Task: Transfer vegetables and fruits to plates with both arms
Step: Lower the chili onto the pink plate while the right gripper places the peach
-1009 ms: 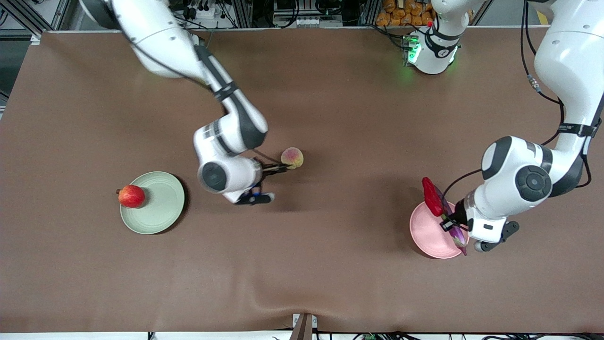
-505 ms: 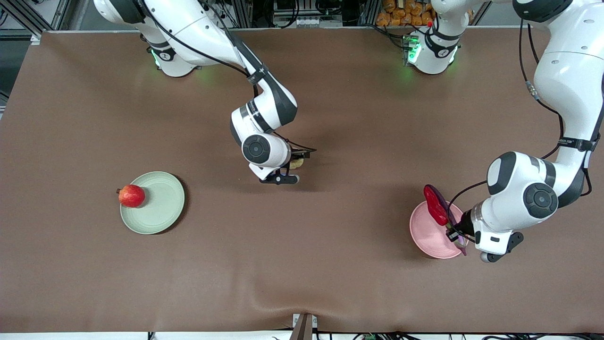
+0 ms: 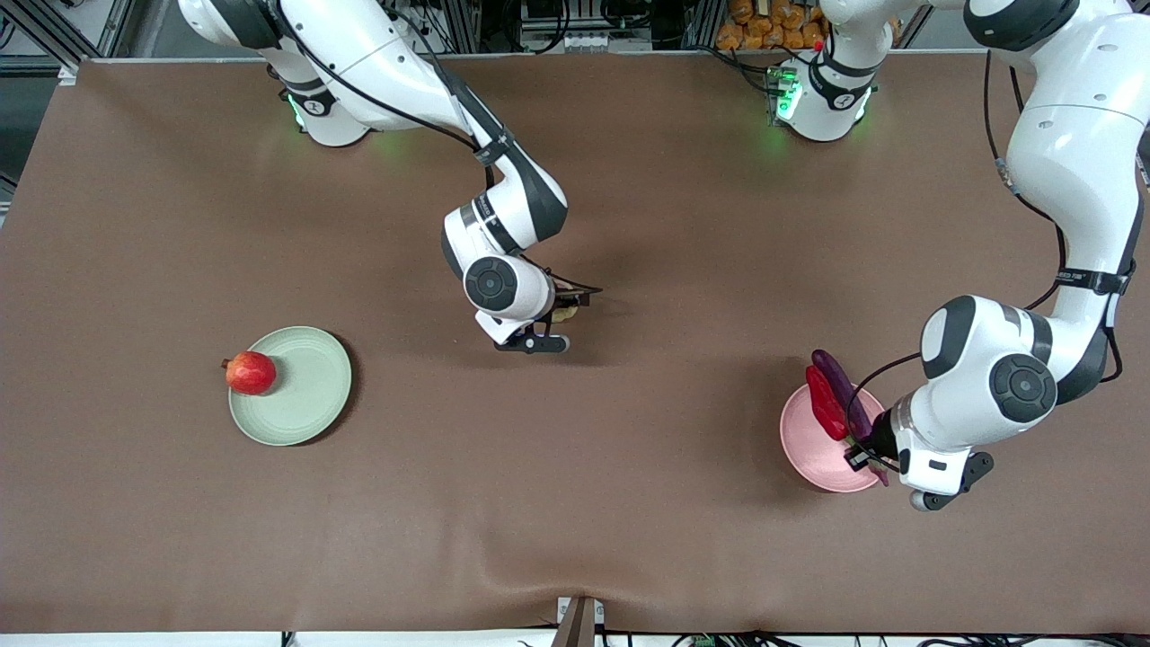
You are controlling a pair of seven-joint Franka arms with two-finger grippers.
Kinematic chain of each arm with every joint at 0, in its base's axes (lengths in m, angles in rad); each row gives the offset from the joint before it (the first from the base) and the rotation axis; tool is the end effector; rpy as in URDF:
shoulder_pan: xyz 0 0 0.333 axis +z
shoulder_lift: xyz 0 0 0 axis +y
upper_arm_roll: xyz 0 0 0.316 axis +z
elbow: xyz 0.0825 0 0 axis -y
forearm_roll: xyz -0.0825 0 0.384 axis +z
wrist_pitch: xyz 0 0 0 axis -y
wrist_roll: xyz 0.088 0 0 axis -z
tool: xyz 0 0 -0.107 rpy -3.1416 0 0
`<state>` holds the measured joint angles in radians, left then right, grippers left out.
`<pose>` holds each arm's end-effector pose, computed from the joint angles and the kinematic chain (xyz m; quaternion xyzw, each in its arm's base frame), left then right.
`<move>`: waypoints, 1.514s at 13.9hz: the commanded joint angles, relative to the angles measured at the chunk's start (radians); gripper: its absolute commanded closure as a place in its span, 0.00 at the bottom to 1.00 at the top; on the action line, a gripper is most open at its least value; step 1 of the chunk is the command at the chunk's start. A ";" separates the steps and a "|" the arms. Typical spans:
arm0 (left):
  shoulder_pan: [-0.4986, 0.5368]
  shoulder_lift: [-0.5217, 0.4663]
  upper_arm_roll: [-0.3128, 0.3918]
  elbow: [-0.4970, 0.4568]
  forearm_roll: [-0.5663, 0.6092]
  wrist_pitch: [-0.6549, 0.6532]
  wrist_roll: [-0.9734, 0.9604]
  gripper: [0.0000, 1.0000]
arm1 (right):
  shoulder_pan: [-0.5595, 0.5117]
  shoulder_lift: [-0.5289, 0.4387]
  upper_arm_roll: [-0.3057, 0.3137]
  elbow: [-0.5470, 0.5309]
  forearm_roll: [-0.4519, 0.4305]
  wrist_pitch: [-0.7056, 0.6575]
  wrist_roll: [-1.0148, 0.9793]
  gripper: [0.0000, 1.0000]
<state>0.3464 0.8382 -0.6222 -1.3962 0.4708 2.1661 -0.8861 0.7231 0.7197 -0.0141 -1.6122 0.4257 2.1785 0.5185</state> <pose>0.7317 -0.0819 0.2756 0.9620 0.2681 0.0276 0.0438 0.5039 0.4541 0.1943 -0.9837 0.0388 0.1525 0.0871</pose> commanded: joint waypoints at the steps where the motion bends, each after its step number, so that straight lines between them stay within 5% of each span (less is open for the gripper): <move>1: -0.043 0.019 0.035 0.056 -0.018 -0.026 0.013 1.00 | 0.027 -0.002 -0.009 -0.006 -0.015 0.021 0.070 0.17; 2: -0.043 0.022 0.035 0.057 -0.018 -0.026 0.015 1.00 | 0.025 -0.003 -0.009 -0.006 -0.015 0.021 0.071 0.44; 3: -0.044 0.022 0.041 0.057 -0.018 -0.026 0.013 1.00 | 0.016 -0.005 -0.010 -0.006 -0.016 0.018 0.069 0.60; 4: -0.050 0.022 0.047 0.057 -0.018 -0.026 0.015 0.71 | -0.002 -0.014 -0.012 -0.006 -0.015 0.009 0.068 0.65; 5: -0.052 0.022 0.047 0.057 -0.018 -0.026 0.013 0.14 | -0.028 -0.028 -0.014 -0.006 -0.016 0.001 0.064 0.66; 6: -0.052 0.021 0.047 0.059 -0.018 -0.026 0.015 0.02 | -0.059 -0.046 -0.018 -0.005 -0.019 -0.041 0.055 0.68; 13: -0.046 -0.072 0.015 0.056 -0.055 -0.136 0.013 0.00 | -0.301 -0.175 -0.121 0.000 -0.217 -0.276 -0.346 0.69; 21: -0.043 -0.398 -0.088 0.049 -0.055 -0.526 0.214 0.00 | -0.596 -0.066 -0.121 0.028 -0.263 -0.240 -0.833 0.68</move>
<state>0.2943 0.5154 -0.7075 -1.3203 0.4368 1.6943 -0.7502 0.1528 0.6158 -0.1563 -1.6074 0.1785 1.9048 -0.2681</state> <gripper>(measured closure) 0.000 0.185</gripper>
